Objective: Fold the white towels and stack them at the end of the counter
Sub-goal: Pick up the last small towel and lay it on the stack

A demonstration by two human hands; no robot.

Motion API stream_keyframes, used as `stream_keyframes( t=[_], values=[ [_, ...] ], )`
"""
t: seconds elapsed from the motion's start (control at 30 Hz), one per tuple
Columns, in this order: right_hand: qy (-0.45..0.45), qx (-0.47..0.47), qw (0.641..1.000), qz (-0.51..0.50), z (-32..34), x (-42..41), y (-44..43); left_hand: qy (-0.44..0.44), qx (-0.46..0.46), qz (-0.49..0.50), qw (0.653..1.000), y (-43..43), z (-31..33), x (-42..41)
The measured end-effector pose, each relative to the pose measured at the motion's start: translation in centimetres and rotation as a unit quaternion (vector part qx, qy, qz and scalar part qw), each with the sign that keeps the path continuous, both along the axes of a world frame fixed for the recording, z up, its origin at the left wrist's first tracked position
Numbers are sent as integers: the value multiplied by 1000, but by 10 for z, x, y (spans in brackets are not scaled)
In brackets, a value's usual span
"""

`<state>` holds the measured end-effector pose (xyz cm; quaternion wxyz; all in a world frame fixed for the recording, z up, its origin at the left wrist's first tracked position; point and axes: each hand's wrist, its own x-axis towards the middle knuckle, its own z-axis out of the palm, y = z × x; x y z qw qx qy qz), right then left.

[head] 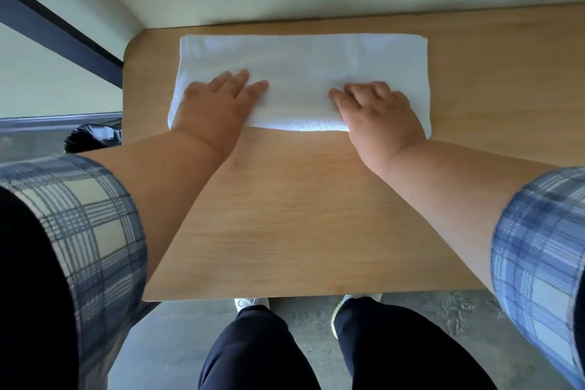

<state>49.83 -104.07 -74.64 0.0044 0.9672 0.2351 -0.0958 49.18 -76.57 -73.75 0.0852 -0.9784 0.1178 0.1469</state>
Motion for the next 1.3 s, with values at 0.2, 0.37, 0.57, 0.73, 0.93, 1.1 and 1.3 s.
stream_keyframes(
  t=[0.2,0.37,0.57,0.73,0.93,1.1,1.3],
  values=[
    [35,-7,998,-52,66,15,3,23,-63,82,994,-3,67,-6],
    [41,-16,997,-60,171,19,8,16,-5,63,998,-5,177,-17],
    [13,-32,999,6,299,-14,5,41,-77,140,986,-8,302,-66],
    [17,-31,997,74,383,-43,17,-6,-78,197,977,2,391,-124],
    [-31,-14,977,208,465,-47,75,-76,-48,269,959,46,472,-190],
    [-105,4,959,265,520,-77,156,-140,-15,331,933,100,516,-259],
    [-148,19,934,325,543,-161,276,-174,25,371,912,191,531,-372]
  ],
)
